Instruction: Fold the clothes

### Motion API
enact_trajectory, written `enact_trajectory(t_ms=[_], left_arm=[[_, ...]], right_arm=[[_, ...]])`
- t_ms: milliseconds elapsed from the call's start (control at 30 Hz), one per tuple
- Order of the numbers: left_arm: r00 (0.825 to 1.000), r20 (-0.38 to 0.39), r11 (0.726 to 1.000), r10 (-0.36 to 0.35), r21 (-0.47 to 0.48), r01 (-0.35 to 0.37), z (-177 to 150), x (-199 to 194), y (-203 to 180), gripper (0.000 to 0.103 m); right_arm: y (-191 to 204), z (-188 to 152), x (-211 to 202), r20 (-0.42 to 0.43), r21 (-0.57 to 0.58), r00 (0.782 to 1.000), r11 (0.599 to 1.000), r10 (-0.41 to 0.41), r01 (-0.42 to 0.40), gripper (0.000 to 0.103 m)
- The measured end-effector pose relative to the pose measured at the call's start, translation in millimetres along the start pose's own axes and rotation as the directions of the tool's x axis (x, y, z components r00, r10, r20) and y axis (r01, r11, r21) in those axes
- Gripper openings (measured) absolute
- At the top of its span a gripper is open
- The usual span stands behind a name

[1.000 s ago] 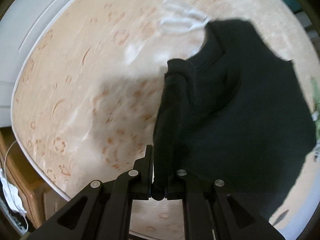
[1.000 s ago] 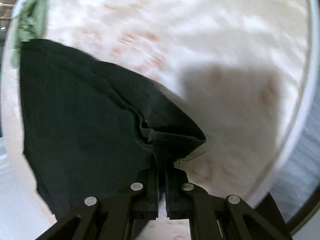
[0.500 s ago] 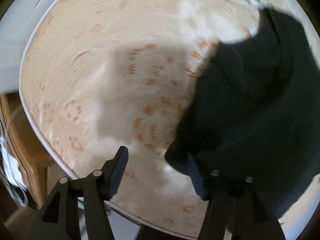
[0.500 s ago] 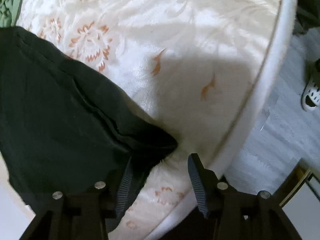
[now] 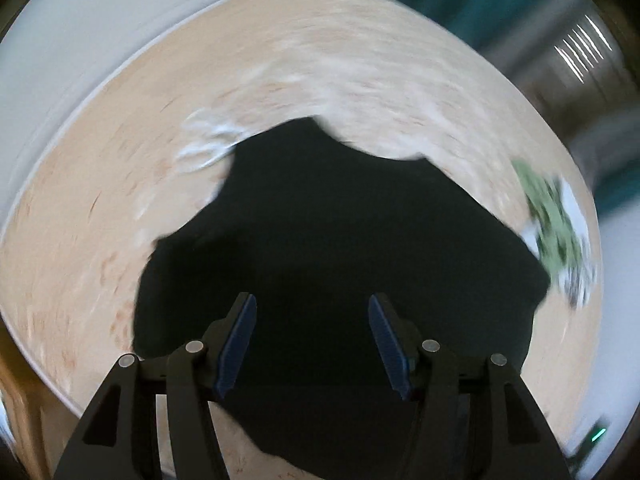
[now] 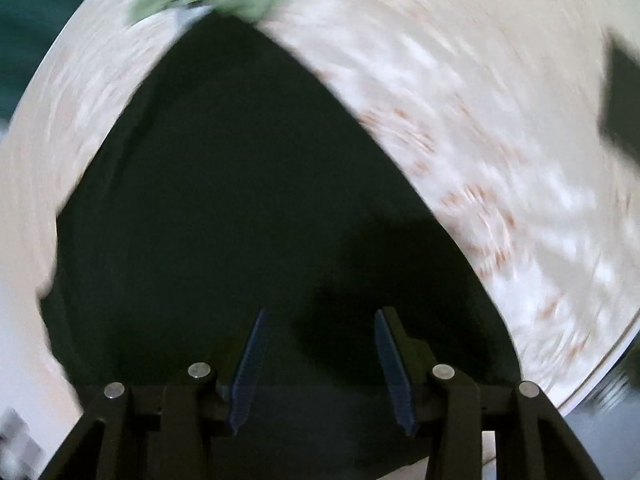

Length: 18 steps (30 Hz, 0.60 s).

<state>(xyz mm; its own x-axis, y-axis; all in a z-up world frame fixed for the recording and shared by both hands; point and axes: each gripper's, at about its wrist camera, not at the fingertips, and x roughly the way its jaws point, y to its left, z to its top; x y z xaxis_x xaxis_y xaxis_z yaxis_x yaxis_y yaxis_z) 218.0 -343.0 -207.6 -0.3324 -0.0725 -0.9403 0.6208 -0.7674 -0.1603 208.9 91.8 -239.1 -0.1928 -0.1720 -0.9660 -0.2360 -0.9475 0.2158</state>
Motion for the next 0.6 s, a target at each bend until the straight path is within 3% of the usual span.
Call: enact_trajectory(t_ms=[67,133,300,367,500,600], left_arm=[[1.0,0.005,0.995,-0.009,0.104,0.008,-0.5,-5.7,-19.1,0.06],[1.0,0.003,0.987,-0.026,0.16,0.025,-16.9,-20.8,-34.8,0.061],[0.994,0.076,0.982,-0.074,0.178,0.059,-40.2,-33.3,-15.9,0.06],[0.993,0.097,0.987,-0.071,0.15,0.056,-55.1,-23.3,5.9,0.06],[0.998,0.062,1.0,-0.009,0.028,0.007,-87.4,4.5,59.3,0.06],[0.998,0.047,0.984,-0.047,-0.172,0.055,-111.7,21.5,106.4,0.06]], right_arm=[[35.8,-8.0,-9.5,0.044,-0.13,0.998,0.99,-0.043,0.048,0.047],[51.4,-16.3,-16.2,0.048,-0.188,0.998,0.981,-0.039,0.048,0.049],[34.1,-56.3,-20.7,0.054,-0.151,0.998,0.989,0.02,-0.011,0.054],[15.8,-63.0,-8.3,0.021,-0.109,1.0,0.994,0.006,-0.003,0.053],[-26.0,-71.2,4.4,-0.013,-0.051,1.0,0.998,-0.022,0.021,0.053],[-63.4,-81.3,14.9,-0.059,-0.008,0.998,1.0,0.02,-0.02,0.053]])
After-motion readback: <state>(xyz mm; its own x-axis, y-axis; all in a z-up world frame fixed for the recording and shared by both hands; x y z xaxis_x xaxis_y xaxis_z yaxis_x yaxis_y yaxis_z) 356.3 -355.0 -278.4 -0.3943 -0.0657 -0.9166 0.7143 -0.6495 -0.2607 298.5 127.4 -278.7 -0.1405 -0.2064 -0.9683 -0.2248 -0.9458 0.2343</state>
